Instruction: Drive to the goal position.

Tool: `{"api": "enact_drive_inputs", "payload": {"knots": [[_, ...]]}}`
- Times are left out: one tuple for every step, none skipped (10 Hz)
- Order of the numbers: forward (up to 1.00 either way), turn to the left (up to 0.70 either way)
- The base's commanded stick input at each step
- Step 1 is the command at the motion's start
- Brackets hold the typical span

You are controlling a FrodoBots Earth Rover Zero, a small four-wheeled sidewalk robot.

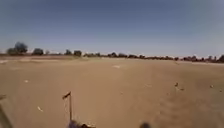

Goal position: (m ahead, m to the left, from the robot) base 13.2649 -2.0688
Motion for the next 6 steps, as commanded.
{"api": "enact_drive_inputs", "payload": {"knots": [[0.70,0.00],[0.70,0.00],[0.70,0.00],[0.70,0.00],[0.70,0.00],[0.70,0.00]]}}
